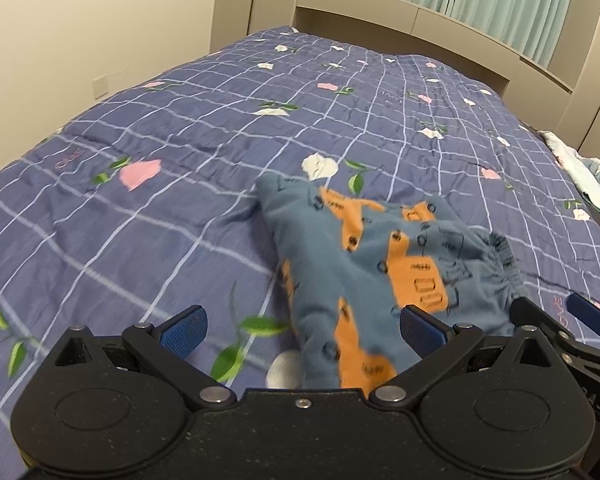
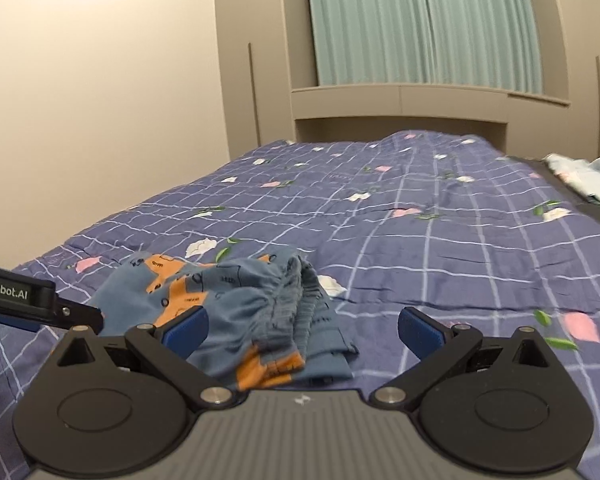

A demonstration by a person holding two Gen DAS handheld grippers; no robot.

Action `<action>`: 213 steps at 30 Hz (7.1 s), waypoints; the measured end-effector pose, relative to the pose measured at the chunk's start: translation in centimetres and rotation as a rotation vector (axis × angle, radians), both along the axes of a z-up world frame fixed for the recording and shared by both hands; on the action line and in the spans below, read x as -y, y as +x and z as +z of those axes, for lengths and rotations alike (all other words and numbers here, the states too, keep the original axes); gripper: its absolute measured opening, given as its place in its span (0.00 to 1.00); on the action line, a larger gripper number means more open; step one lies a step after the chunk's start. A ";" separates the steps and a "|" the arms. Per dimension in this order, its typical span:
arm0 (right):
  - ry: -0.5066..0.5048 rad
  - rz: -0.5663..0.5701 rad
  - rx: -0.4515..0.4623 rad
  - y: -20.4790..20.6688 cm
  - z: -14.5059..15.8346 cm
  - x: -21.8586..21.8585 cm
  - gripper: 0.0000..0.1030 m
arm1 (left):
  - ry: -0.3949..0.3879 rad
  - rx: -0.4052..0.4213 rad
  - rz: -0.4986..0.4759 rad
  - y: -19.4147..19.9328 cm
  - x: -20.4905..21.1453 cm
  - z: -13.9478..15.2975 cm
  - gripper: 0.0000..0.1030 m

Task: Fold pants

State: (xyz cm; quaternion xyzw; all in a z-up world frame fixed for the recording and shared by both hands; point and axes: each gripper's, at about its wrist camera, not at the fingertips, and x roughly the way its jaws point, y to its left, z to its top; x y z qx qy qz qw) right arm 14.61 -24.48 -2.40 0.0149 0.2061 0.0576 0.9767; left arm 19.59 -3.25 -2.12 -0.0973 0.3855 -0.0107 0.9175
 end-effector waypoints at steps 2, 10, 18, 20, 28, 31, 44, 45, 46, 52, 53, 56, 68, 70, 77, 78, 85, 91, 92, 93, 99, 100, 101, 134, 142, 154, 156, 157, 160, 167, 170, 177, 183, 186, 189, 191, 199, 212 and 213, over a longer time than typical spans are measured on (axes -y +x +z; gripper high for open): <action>-0.001 0.013 -0.014 1.5 0.1 0.4 1.00 | -0.014 0.008 -0.003 0.7 0.0 -0.2 0.99; 0.059 0.142 -0.147 7.1 -1.2 1.5 1.00 | -0.064 -0.012 -0.002 3.0 -0.5 -2.6 0.99; 0.110 0.177 -0.223 8.0 -2.8 1.9 1.00 | 0.006 0.046 -0.011 2.2 0.6 -4.4 0.99; 0.105 0.176 -0.222 8.0 -2.9 1.8 1.00 | 0.016 0.057 -0.009 2.0 0.7 -4.5 0.99; 0.112 0.177 -0.221 8.0 -2.8 2.1 1.00 | 0.014 0.036 -0.015 2.3 0.6 -4.3 0.99; 0.113 0.176 -0.221 8.0 -2.8 2.0 1.00 | -0.006 0.021 -0.019 2.5 0.2 -4.1 0.99; 0.122 0.177 -0.219 8.0 -2.8 2.1 1.00 | -0.066 -0.035 -0.042 2.6 -0.1 -3.3 0.99; 0.123 0.177 -0.219 8.0 -2.8 2.1 1.00 | -0.064 -0.038 -0.045 2.6 0.0 -3.3 0.99; 0.123 0.177 -0.219 8.1 -2.8 2.1 1.00 | -0.067 -0.040 -0.050 2.5 0.1 -3.3 0.99; 0.132 0.180 -0.215 8.1 -2.8 2.2 1.00 | -0.150 -0.055 -0.037 2.3 -0.4 -3.0 0.99; 0.143 0.183 -0.213 8.0 -2.8 2.3 1.00 | -0.156 -0.059 -0.033 2.3 -0.5 -3.0 0.99; 0.172 0.188 -0.209 8.1 -2.9 2.7 1.00 | -0.153 -0.075 -0.036 2.4 -0.5 -3.1 0.99; 0.193 0.187 -0.202 7.9 -2.9 3.2 1.00 | -0.124 -0.147 0.001 2.8 -0.2 -2.7 0.99; 0.197 0.188 -0.204 7.9 -2.9 3.3 1.00 | -0.134 -0.155 0.009 2.8 -0.5 -2.7 0.99; 0.297 0.181 -0.217 7.8 -2.6 4.9 0.74 | -0.169 -0.146 0.023 2.6 -1.1 -2.3 0.71; 0.313 0.185 -0.220 7.6 -2.5 5.0 0.68 | -0.180 -0.141 0.017 2.5 -1.2 -2.2 0.66; 0.279 0.161 -0.215 6.4 -1.9 3.7 0.46 | -0.194 -0.120 -0.019 1.9 -0.7 -2.1 0.43; 0.217 0.125 -0.187 5.4 -1.2 2.2 0.39 | -0.211 -0.108 -0.015 1.7 -1.1 -2.1 0.36; 0.207 0.120 -0.183 5.3 -1.1 2.0 0.38 | -0.214 -0.108 -0.014 1.7 -1.2 -2.0 0.36; 0.198 0.116 -0.180 5.2 -1.0 1.8 0.37 | -0.216 -0.107 -0.014 1.7 -1.2 -2.1 0.36; 0.114 0.124 -0.160 4.9 -0.2 0.7 0.33 | -0.225 -0.098 -0.014 1.7 -1.2 -2.0 0.26; 0.103 0.127 -0.155 4.9 0.0 0.6 0.31 | -0.227 -0.090 -0.015 1.6 -1.1 -1.8 0.25; 0.094 0.131 -0.150 4.8 0.2 0.5 0.31 | -0.224 -0.085 -0.015 1.6 -1.0 -1.7 0.24; 0.104 -0.276 -0.033 -6.4 0.3 14.8 0.31 | -0.094 -0.037 -0.415 2.1 17.5 0.2 0.26; 0.088 -0.339 -0.039 -7.1 0.1 14.9 0.53 | -0.081 -0.017 -0.409 1.2 16.7 1.3 0.44; 0.027 -0.366 0.038 -10.1 3.1 12.3 0.98 | -0.080 0.102 -0.365 -2.5 12.9 4.9 0.92; 0.017 -0.366 0.063 -10.9 3.9 11.6 1.00 | -0.066 0.130 -0.356 -3.3 12.2 5.6 0.98; 0.013 -0.367 0.075 -11.3 4.3 11.4 1.00 | -0.059 0.148 -0.349 -3.7 11.8 5.9 0.99; -0.004 -0.375 0.101 -12.3 5.3 10.6 1.00 | -0.054 0.176 -0.340 -4.9 10.7 6.5 0.99; -0.009 -0.368 0.101 -15.0 6.1 8.3 1.00 | 0.010 0.220 -0.319 -7.9 8.5 6.4 0.99; -0.019 -0.365 0.091 -16.2 6.2 7.3 1.00 | 0.035 0.245 -0.309 -9.5 7.5 5.9 0.99; -0.024 -0.343 0.068 -19.2 6.0 4.5 1.00 | 0.082 0.278 -0.296 -12.9 5.2 4.2 0.99; -0.029 -0.375 0.063 -21.7 5.2 2.8 1.00 | 0.075 0.258 -0.291 -14.6 3.9 2.5 0.99; -0.024 -0.397 0.059 -22.4 4.5 2.3 1.00 | 0.097 0.276 -0.293 -15.5 3.9 2.4 0.99; -0.031 -0.407 0.054 -22.9 3.9 2.1 1.00 | 0.104 0.291 -0.303 -16.2 4.2 2.5 0.99; -0.034 -0.422 0.066 -23.4 3.6 2.0 1.00 | 0.114 0.296 -0.307 -16.6 4.4 2.3 0.99; -0.017 -0.476 0.080 -24.1 3.0 2.9 1.00 | 0.095 0.295 -0.325 -17.1 4.7 1.9 0.99; -0.012 -0.482 0.073 -24.0 2.7 3.1 1.00 | 0.089 0.295 -0.300 -17.0 4.1 1.9 0.99; -0.012 -0.481 0.073 -24.0 2.7 3.2 1.00 | 0.089 0.295 -0.300 -17.0 4.1 2.0 0.99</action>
